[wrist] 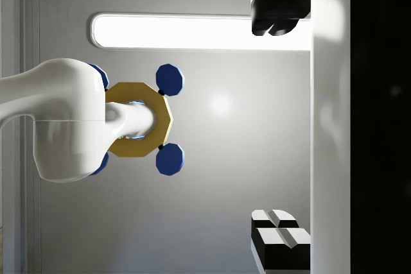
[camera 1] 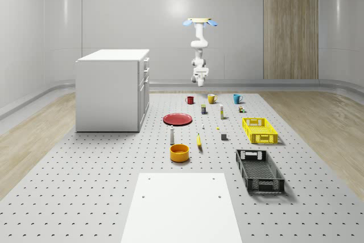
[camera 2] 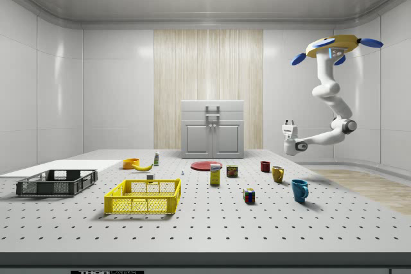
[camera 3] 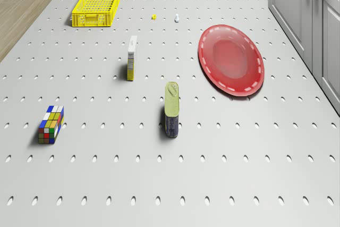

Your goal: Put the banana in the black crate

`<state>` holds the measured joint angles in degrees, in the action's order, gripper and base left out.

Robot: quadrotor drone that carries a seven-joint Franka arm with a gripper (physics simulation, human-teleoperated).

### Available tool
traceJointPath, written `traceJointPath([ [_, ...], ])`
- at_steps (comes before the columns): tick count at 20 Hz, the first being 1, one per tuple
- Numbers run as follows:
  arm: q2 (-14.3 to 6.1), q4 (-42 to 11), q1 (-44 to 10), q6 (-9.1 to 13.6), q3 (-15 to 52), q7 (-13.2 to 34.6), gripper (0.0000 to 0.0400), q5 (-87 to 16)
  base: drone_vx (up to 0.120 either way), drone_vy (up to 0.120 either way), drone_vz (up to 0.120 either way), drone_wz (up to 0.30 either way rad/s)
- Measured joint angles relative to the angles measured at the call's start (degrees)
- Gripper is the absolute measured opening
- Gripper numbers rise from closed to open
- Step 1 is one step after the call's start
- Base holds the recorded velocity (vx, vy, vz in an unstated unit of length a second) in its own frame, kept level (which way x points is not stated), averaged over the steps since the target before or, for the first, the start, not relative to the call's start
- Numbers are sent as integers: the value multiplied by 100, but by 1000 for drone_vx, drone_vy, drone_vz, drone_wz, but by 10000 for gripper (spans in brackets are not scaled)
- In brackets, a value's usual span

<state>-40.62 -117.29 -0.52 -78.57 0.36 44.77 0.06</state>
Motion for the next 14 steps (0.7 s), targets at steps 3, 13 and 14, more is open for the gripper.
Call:
traceJointPath([
  [3,-9,-9,-3,-13,6,1,400,-8,120,-120,0,0],
  [13,-39,-39,-25,-56,73,11,400,-99,120,-120,0,0],
  [14,-42,-42,-30,-61,88,14,400,-120,120,-120,0,0],
])
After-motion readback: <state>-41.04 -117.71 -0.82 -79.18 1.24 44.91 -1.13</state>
